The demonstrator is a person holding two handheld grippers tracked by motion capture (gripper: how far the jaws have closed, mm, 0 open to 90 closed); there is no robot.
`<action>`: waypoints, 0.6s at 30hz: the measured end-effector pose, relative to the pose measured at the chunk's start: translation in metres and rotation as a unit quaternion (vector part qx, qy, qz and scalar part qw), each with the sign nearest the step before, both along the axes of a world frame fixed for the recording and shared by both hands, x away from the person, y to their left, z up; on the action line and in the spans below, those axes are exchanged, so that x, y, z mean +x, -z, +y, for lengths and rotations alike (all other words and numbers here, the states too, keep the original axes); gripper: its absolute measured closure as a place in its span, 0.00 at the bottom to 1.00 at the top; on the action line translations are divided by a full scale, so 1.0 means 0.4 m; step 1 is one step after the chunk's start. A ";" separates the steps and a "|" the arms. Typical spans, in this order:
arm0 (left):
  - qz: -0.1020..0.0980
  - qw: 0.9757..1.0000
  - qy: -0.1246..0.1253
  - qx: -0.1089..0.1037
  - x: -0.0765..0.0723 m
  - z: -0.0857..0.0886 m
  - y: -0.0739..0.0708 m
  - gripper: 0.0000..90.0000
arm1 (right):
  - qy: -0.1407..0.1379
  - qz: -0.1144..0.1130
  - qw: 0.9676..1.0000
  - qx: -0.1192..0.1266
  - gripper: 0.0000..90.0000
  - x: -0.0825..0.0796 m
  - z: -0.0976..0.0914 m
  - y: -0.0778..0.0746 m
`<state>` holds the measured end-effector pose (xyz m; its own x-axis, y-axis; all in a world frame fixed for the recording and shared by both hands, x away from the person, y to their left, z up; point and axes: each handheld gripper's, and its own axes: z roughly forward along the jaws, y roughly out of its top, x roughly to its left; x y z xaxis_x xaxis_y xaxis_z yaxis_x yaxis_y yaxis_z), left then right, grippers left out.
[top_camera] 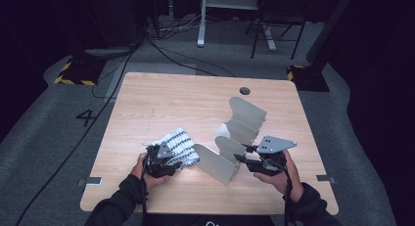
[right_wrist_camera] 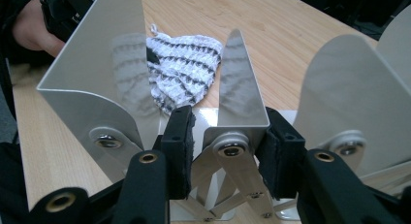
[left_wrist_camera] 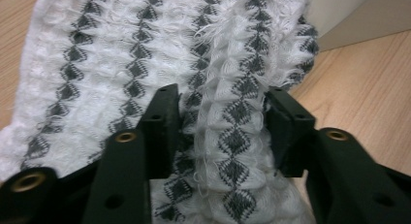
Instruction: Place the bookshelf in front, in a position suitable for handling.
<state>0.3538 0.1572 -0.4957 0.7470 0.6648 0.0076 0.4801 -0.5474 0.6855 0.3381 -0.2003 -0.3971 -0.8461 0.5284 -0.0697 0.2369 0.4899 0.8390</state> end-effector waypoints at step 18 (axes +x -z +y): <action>-0.021 0.996 0.056 -0.060 -0.095 0.032 -0.070 0.89 | -0.003 0.003 1.000 0.005 0.71 0.022 -0.035 0.004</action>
